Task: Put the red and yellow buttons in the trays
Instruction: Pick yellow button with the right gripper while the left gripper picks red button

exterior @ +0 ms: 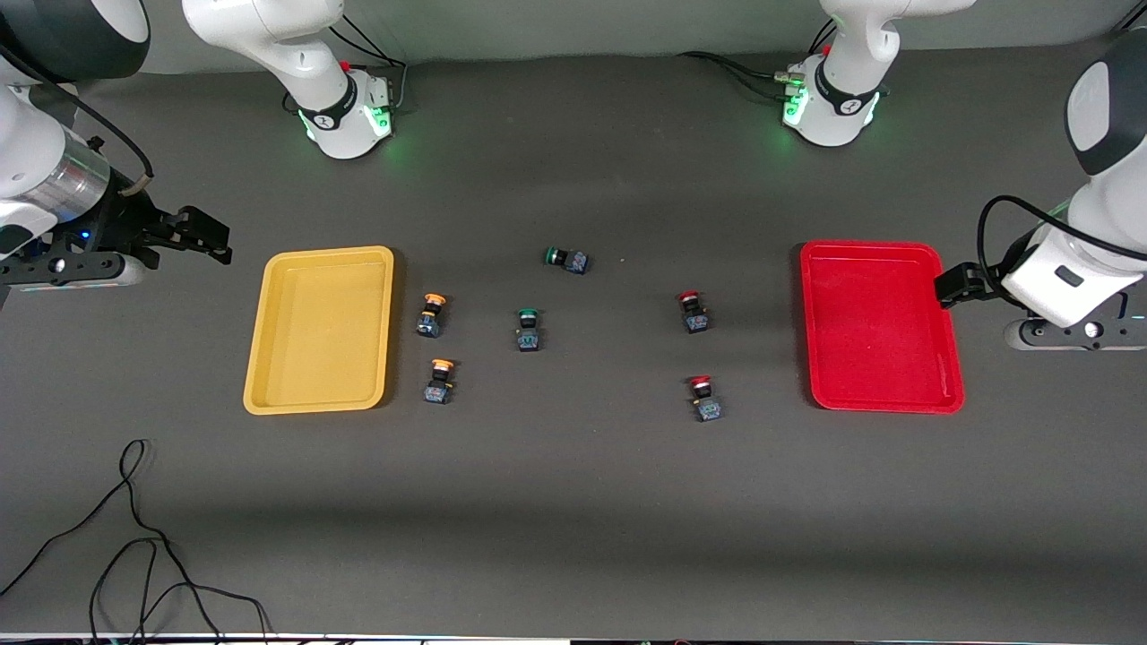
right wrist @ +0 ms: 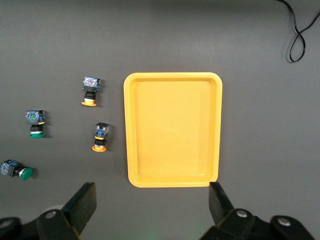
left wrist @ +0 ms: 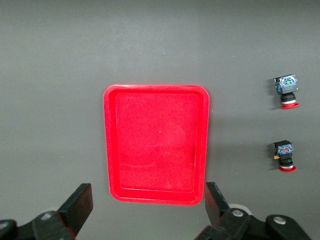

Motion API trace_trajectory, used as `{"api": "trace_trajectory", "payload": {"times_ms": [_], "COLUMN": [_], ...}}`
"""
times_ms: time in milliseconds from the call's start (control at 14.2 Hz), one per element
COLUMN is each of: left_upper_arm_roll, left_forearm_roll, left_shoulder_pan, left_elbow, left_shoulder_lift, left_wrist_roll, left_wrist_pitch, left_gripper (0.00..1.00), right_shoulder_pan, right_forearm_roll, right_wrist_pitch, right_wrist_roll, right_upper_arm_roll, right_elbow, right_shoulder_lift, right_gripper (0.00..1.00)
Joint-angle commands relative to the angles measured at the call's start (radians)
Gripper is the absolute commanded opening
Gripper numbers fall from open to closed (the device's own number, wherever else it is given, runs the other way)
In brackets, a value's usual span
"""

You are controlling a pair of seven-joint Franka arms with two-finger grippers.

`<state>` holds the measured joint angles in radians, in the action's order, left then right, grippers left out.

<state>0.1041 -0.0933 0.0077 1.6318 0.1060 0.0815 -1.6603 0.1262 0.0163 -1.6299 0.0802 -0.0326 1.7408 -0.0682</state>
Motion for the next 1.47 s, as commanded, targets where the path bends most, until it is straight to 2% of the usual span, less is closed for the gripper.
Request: {"api": "trace_trajectory", "payload": {"times_ms": [0,140,281,421,632,842,1053,1333,1404], "left_upper_arm_roll": [-0.001,-0.001,-0.001,0.000,0.005,0.009,0.011,0.019,0.020], "left_forearm_roll": [-0.012,-0.013,-0.013,-0.013,-0.011,-0.009,0.000,0.001,0.004], "left_shoulder_pan": [-0.008,-0.012,-0.014,-0.012,-0.014,-0.041,-0.113,-0.312,-0.345], "left_elbow": [-0.006,-0.007,-0.007,-0.006,-0.003,0.003,0.006,0.058,0.094], "left_shoulder_lift": [-0.012,-0.006,-0.006,-0.006,-0.006,0.000,0.027,0.110,0.122], "left_wrist_roll": [0.018,0.018,0.018,0.018,0.018,0.020,0.091,0.352,0.387], "left_wrist_pitch": [0.004,-0.004,-0.010,-0.009,0.007,0.008,0.005,-0.065,-0.114], "left_gripper": [1.00,1.00,1.00,1.00,1.00,1.00,1.00,1.00,1.00], "right_shoulder_pan": [-0.049,-0.021,0.035,0.088,0.179,0.156,0.144,0.147,0.147], "right_forearm_roll": [-0.015,-0.018,-0.050,-0.091,-0.090,-0.084,-0.084,-0.079,-0.079], "right_wrist_pitch": [0.015,0.024,0.018,-0.056,-0.305,-0.570,-0.813,-0.858,-0.858], "right_wrist_roll": [-0.011,0.003,0.111,0.191,0.364,0.434,0.467,0.487,0.487], "right_upper_arm_roll": [0.042,0.043,0.042,0.043,0.049,0.125,0.177,0.178,0.178], "right_elbow": [-0.012,-0.009,0.012,0.052,0.210,0.360,0.488,0.491,0.491], "right_shoulder_lift": [0.004,0.014,0.047,0.108,0.195,0.293,0.366,0.445,0.447], "right_gripper": [1.00,1.00,1.00,1.00,1.00,1.00,1.00,1.00,0.97]}}
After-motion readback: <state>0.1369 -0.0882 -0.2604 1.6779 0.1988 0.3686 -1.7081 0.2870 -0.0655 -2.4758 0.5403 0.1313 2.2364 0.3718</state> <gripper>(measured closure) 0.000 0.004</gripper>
